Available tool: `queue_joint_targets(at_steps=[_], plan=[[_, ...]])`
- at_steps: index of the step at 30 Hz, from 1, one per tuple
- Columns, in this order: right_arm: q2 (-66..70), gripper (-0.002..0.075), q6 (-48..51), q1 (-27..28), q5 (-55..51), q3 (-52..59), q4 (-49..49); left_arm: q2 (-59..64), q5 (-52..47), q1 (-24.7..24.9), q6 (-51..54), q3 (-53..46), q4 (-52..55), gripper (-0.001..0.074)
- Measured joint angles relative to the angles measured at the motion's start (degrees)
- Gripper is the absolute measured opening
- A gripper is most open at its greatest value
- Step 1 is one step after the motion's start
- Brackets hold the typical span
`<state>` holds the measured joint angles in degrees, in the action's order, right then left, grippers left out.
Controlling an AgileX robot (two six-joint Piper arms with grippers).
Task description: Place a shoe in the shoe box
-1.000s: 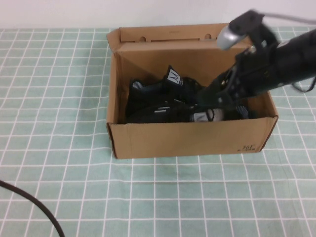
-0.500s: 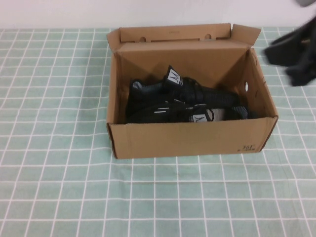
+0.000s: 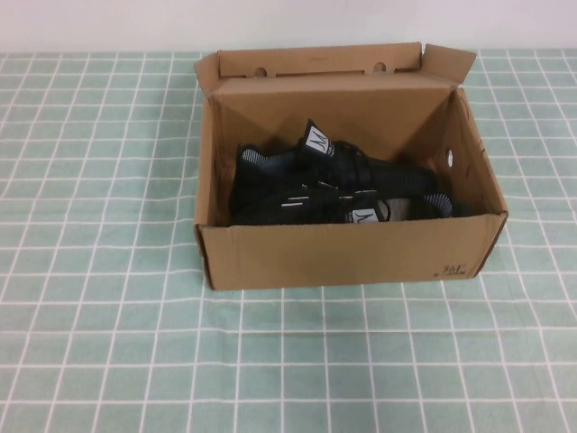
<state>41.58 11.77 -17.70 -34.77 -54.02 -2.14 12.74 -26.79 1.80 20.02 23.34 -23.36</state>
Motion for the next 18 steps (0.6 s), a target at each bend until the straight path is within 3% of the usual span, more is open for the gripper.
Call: queue_joint_targets(at_steps=[4,11,18], plan=[[-6.15,-0.0006,-5.47,0.00,9.92,11.95,2.46,0.11,5.53,0.00,-0.03,-2.79,-0.42,0.0003],[-6.41,-0.0006,-5.58,0.00,28.60,30.09,1.48,0.18,7.35,0.00,-0.12,-3.84,-0.09,0.0003],[-5.95,-0.0006,-5.58,0.00,32.45,35.69,1.48,0.18,7.66,0.00,-0.12,-3.84,-0.09,0.0003]])
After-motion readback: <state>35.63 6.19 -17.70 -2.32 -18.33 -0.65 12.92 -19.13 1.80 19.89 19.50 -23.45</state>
